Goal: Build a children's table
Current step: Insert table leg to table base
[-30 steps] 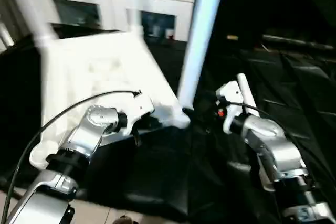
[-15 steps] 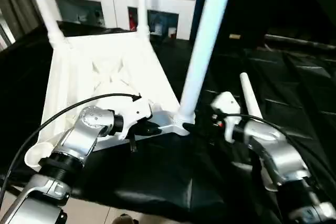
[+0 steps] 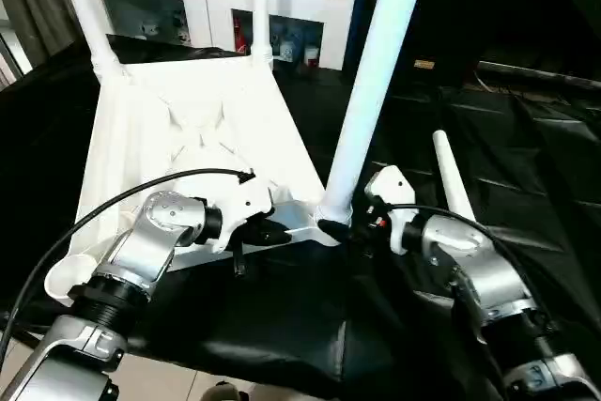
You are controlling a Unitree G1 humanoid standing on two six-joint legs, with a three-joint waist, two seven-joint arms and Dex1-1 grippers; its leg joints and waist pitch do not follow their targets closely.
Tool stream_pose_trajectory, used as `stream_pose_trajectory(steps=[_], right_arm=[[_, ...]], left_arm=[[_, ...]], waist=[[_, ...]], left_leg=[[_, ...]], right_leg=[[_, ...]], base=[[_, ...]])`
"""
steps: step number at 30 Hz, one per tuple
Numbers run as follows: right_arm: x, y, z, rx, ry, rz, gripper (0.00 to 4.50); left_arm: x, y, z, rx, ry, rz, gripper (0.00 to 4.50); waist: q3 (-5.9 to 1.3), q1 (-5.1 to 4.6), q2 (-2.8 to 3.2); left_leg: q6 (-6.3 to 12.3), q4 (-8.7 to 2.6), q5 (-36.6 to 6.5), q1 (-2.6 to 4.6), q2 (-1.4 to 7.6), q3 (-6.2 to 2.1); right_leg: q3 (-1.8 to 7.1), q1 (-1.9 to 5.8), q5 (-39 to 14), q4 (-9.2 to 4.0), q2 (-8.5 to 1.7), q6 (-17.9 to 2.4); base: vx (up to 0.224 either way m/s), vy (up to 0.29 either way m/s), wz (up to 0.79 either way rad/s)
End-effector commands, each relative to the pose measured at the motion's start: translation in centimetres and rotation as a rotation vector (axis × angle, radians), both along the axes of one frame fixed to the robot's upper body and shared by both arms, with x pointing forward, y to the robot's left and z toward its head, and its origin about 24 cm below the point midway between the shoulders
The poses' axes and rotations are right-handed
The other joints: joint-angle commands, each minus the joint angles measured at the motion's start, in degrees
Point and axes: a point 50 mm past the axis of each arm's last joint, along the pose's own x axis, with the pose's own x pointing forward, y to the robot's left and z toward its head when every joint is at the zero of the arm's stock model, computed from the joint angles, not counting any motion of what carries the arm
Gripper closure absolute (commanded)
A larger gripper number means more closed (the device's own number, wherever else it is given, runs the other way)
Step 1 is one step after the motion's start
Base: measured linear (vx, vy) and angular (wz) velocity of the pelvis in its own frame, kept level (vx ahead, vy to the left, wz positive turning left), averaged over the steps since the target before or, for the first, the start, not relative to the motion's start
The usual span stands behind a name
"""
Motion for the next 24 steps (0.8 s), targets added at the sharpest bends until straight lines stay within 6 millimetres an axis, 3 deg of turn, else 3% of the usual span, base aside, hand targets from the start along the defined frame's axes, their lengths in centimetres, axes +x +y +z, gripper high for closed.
stream_pose_trajectory(steps=[1, 2, 10, 15, 19, 24], right_arm=[[0.5, -0.5, 0.4, -0.003, -0.02, -0.02, 0.95], [0.5, -0.4, 0.3, -0.002, -0.019, -0.019, 1.18], [0.4, -0.2, -0.2, 0.014, -0.011, -0.01, 1.67], [0.7, -0.2, -1.3, 0.061, 0.027, -0.168, 1.72], [1.2, 0.5, -3.3, 0.094, 0.107, -0.447, 1.74], [2.1, 2.7, -4.1, 0.081, 0.138, -0.649, 1.75]], left_arm=[[-0.1, -1.4, 1.8, -0.068, -0.06, -0.081, 4.5], [-0.1, -1.4, 1.8, -0.068, -0.059, -0.082, 4.5], [-0.4, -1.3, 1.5, -0.058, -0.035, -0.088, 4.5], [0.5, -1.3, 0.5, -0.019, -0.036, 0.062, 4.5], [1.7, -2.7, -0.4, -0.017, -0.041, 0.248, 4.5], [3.0, -4.9, -0.7, -0.01, -0.048, 0.444, 4.5]], waist=[[-4.2, -0.23, 0.18], [-4.22, -0.21, 0.26], [-4.17, -0.39, 0.26], [-4.03, -0.87, 0.24], [-3.67, -1.09, 0.23], [-3.64, -1.4, 0.28]], left_leg=[[-0.86, -5.0, -13.1, 1.71, 1.77, -0.21], [-0.67, -4.95, -12.5, 1.68, 1.71, -0.19], [-0.48, -5.01, -12.8, 1.64, 1.75, -0.21], [-1.13, -5.21, -14.1, 1.62, 1.75, -0.25], [-2.86, -5.56, -18.1, 1.96, 1.64, -0.42], [-4.34, -5.72, -22.4, 2.46, 1.43, -0.72]], right_leg=[[1.79, 2.34, -6.6, -4.26, -2.53, -12.7], [1.8, 2.38, -6.1, -4.21, -2.51, -12.7], [1.78, 2.35, -6.4, -4.25, -2.54, -13.0], [1.81, 2.23, -8.5, -4.41, -2.53, -12.9], [1.93, 1.87, -16.2, -5.31, -2.7, -11.1], [1.98, 1.27, -22.5, -6.24, -2.81, -8.7]], base=[[0.0, 0.0, 0.0], [0.0, 0.0, 0.0], [0.0, 0.0, 0.0], [0.0, 0.0, 0.0], [0.0, 0.0, 0.0], [0.0, 0.0, 0.0]])
